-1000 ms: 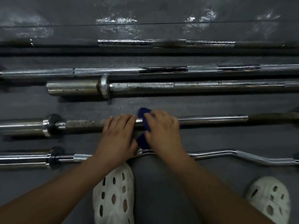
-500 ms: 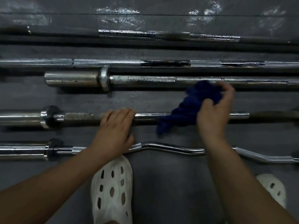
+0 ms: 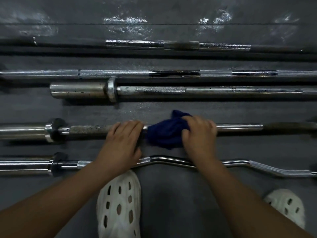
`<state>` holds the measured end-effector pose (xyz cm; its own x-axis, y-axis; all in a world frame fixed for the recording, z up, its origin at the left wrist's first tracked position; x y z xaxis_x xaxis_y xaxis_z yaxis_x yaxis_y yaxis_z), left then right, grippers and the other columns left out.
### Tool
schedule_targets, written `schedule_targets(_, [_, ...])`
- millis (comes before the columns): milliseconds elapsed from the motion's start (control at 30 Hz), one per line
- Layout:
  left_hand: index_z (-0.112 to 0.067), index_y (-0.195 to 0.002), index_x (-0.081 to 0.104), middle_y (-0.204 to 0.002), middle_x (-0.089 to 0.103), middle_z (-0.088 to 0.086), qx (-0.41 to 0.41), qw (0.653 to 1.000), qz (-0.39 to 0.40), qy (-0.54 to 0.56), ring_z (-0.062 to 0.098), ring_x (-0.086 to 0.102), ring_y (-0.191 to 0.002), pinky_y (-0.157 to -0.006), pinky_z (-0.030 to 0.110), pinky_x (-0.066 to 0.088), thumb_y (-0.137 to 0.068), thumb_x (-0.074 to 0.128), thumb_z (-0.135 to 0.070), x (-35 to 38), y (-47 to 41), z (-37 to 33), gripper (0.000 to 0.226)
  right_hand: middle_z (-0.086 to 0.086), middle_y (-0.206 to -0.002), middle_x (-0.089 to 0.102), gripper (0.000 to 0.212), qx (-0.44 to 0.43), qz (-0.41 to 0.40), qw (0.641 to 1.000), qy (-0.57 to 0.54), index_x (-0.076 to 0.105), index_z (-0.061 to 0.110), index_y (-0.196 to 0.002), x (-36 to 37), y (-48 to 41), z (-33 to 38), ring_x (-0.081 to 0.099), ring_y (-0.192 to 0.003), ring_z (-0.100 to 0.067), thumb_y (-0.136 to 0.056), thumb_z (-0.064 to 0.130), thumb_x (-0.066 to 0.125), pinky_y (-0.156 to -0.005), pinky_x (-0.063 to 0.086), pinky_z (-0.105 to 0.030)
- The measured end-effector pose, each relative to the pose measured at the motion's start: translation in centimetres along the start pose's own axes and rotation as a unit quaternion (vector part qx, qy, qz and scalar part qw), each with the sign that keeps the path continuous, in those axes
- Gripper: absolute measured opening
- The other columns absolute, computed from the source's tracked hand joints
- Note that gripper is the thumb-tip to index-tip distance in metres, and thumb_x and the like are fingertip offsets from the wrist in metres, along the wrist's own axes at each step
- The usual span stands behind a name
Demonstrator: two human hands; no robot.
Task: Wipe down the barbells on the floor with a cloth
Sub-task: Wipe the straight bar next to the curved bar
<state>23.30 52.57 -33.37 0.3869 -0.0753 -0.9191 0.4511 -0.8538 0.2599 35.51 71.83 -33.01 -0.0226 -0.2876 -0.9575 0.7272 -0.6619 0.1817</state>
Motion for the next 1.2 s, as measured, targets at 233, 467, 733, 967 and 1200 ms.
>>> schedule_targets(233, [-0.013, -0.137, 0.050, -0.134, 0.056, 0.006, -0.009, 1.000, -0.020, 0.003, 0.024, 0.049, -0.122, -0.107, 0.042, 0.027, -0.068, 0.062, -0.033, -0.1, 0.0, -0.5, 0.073, 0.003, -0.100, 0.060, 0.031, 0.046, -0.062, 0.936, -0.342, 0.064, 0.022, -0.096, -3.4, -1.4, 3.9, 0.055, -0.088, -0.009, -0.079, 0.002, 0.049, -0.079, 0.044, -0.022])
schedule_targets(467, [-0.011, -0.147, 0.039, -0.151, 0.042, 0.008, -0.008, 1.000, 0.012, -0.009, 0.027, 0.035, -0.143, -0.119, 0.051, 0.025, -0.077, 0.061, -0.031, 0.2, 0.5, -0.4, 0.076, -0.011, -0.158, 0.029, 0.064, -0.198, 0.031, 0.978, 0.055, 0.033, 0.015, -0.152, 3.7, 4.4, 3.1, 0.027, -0.146, -0.028, -0.095, 0.038, 0.048, -0.116, 0.023, -0.051])
schedule_targets(733, [-0.008, -0.151, 0.036, -0.156, 0.035, 0.012, -0.026, 1.000, 0.000, -0.009, 0.029, 0.028, -0.146, -0.121, 0.043, 0.015, -0.075, 0.053, -0.031, -0.5, -0.2, 0.1, 0.081, -0.008, -0.127, 0.056, 0.040, -0.108, -0.066, 0.990, -0.064, 0.061, 0.017, -0.121, 2.4, -0.2, 5.0, 0.049, -0.114, -0.028, -0.082, 0.019, 0.056, -0.099, 0.037, -0.045])
schedule_targets(967, [-0.009, -0.151, 0.037, -0.157, 0.035, 0.011, -0.010, 1.000, -0.007, -0.004, 0.029, 0.030, -0.146, -0.119, 0.044, 0.021, -0.072, 0.056, -0.027, -0.3, 0.3, 0.6, 0.083, -0.010, -0.106, 0.066, 0.038, -0.034, -0.104, 0.993, -0.037, 0.067, 0.017, -0.108, 0.4, -1.4, 0.1, 0.061, -0.095, -0.034, -0.075, 0.020, 0.048, -0.081, 0.046, -0.042])
schedule_targets(1200, [-0.004, -0.146, 0.042, -0.151, 0.040, 0.015, -0.028, 0.999, -0.026, 0.000, 0.034, 0.035, -0.141, -0.115, 0.052, 0.027, -0.071, 0.060, -0.028, 0.1, 0.4, -0.5, 0.081, -0.011, -0.097, 0.064, 0.027, -0.017, -0.092, 0.995, -0.024, 0.066, 0.012, -0.095, 0.6, -1.2, 1.7, 0.059, -0.090, -0.033, -0.071, 0.017, 0.057, -0.081, 0.048, -0.043])
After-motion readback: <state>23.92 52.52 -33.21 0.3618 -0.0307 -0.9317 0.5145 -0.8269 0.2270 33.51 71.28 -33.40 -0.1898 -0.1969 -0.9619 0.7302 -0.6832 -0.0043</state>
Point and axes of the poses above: each hand's wrist, its own y-axis away from the middle knuckle, its own x-axis out of the palm, z = x × y, the point moved 4 cm from there along -y, towards the middle knuckle
